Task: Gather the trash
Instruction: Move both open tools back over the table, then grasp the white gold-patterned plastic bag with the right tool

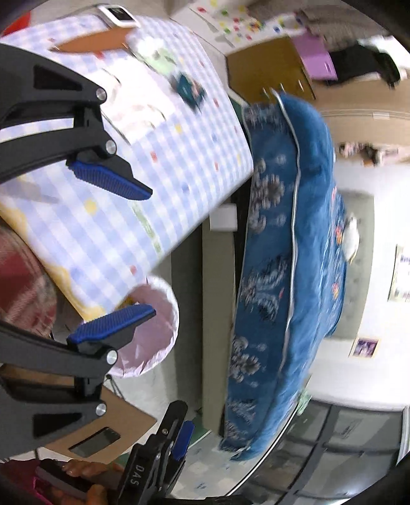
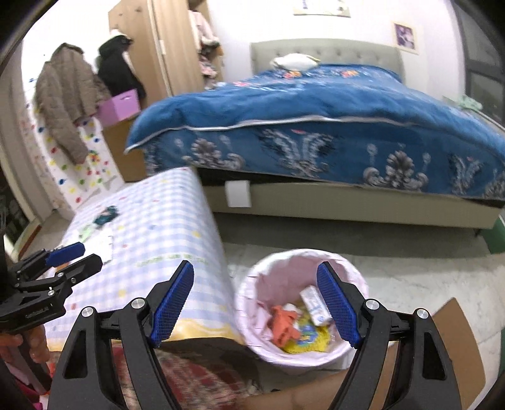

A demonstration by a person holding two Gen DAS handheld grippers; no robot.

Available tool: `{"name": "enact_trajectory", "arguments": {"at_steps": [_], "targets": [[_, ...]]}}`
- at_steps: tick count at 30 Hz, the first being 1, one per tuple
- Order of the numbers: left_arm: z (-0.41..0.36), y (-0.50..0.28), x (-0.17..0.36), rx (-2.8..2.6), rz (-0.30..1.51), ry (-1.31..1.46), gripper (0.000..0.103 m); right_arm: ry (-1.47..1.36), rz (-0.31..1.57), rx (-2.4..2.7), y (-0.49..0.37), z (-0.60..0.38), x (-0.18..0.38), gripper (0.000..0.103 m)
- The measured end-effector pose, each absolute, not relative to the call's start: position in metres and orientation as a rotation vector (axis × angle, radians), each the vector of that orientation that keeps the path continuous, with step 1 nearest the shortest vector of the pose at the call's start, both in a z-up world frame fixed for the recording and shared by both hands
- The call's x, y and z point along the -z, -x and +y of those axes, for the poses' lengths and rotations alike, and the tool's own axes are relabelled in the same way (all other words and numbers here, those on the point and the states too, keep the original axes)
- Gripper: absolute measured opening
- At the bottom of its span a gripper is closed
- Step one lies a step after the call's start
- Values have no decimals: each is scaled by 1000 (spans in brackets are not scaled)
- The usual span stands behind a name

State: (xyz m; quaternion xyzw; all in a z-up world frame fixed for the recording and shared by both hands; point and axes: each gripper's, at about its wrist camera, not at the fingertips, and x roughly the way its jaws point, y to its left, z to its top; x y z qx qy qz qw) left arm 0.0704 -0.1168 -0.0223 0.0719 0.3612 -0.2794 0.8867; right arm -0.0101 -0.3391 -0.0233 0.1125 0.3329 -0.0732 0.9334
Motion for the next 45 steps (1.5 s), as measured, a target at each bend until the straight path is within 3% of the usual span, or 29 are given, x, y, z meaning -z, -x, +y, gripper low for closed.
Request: {"name": "enact_trajectory", "arguments": {"at_steps": [8,10,15,25,29,36,42,45], "targets": [[-29,-63,16,389,729,-71,68,-129,697,3,-14,-263,18,71],[-4,-61,18,330,728,-51,71,-98,703,-40,-23,-241,19,60],[48,-62,26,195,732,-24,81,-39,732,-147,-45,-194,25,46],[128,-82,42,-11,772,39,82,42,783,-267,-93,-125,44,45],[138,-91,53,-36,795,48,84,65,822,-285,-115,-112,60,53],[138,-101,65,-35,823,48,84,50,907,-291,-165,-100,94,52],[138,-103,67,-36,830,44,84,110,937,-261,-181,-93,105,35],[138,-102,67,-35,830,46,84,132,937,-272,-176,-91,104,9]]}}
